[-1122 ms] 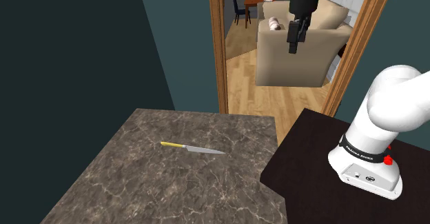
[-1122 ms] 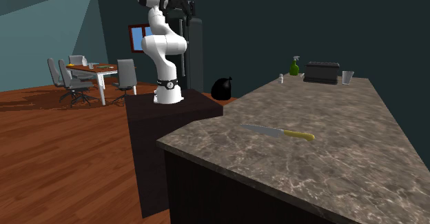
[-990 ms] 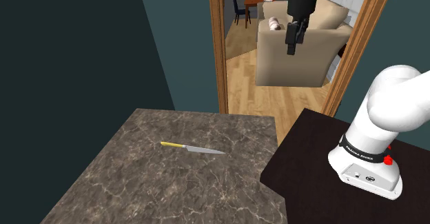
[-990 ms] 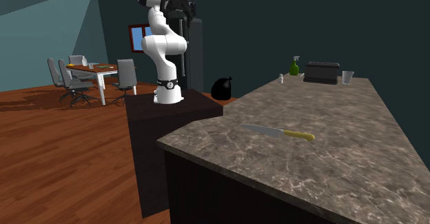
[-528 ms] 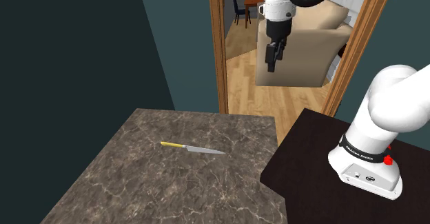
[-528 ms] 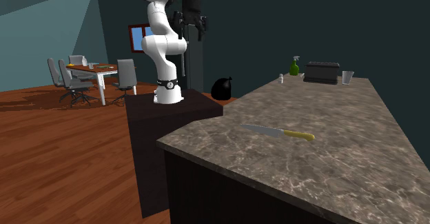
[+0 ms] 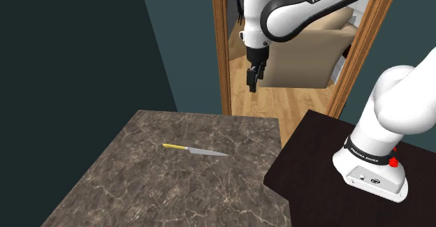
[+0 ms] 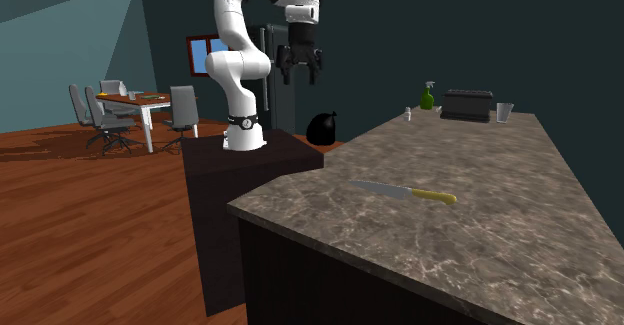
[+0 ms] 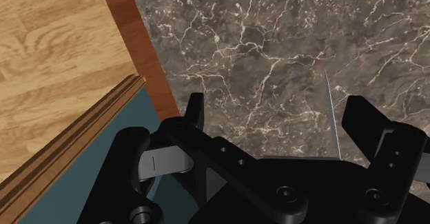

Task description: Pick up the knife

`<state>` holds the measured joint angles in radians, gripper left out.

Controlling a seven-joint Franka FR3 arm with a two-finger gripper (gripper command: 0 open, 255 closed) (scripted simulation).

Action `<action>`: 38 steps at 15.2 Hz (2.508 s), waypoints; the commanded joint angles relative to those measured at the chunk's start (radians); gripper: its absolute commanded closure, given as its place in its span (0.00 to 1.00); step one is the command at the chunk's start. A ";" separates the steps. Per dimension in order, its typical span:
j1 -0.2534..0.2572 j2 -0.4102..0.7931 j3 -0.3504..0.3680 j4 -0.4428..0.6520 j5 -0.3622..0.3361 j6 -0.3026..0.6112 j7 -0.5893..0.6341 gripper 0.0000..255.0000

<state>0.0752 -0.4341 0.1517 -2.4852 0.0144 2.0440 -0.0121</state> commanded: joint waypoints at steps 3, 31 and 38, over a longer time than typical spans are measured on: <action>0.013 0.143 0.027 0.025 -0.004 0.128 0.007 0.00; 0.218 1.145 0.067 0.698 -0.258 0.489 0.144 0.00; 0.231 1.217 0.049 0.722 -0.274 0.538 0.154 0.00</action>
<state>0.3052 0.7747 0.2024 -1.7686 -0.2577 2.5783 0.1412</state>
